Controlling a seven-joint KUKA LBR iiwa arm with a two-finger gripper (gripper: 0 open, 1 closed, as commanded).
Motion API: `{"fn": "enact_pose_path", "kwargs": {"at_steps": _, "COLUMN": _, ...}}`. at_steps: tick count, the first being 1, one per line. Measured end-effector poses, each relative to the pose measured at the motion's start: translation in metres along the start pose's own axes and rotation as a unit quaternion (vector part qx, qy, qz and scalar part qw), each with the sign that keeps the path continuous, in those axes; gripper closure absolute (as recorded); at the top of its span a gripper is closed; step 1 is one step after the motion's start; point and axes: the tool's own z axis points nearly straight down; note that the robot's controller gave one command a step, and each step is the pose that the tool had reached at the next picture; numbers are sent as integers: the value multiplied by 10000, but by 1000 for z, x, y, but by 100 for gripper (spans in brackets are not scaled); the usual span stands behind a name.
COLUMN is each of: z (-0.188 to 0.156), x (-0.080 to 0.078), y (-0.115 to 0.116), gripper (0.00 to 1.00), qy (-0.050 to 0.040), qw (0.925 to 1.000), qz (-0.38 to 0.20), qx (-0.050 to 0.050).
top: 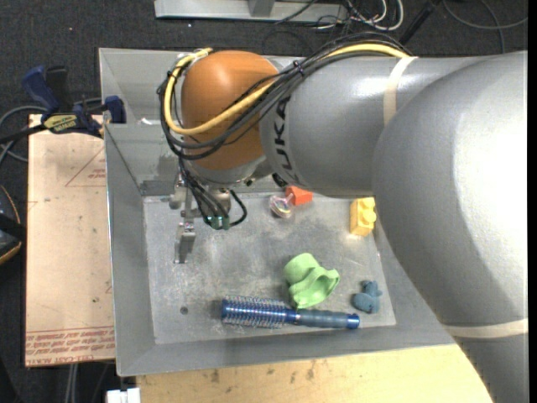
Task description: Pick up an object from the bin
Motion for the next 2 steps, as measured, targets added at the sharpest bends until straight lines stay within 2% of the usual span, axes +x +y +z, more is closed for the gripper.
{"fn": "enact_pose_path", "kwargs": {"at_steps": 1, "z": 79, "x": 101, "y": -28, "gripper": 0, "qy": -69, "qw": 9999, "qz": -102, "qx": -18}}
{"fn": "enact_pose_path", "kwargs": {"at_steps": 2, "z": 59, "x": 111, "y": -103, "gripper": 0, "qy": -32, "qw": 9909, "qz": -1347, "qx": 16}}
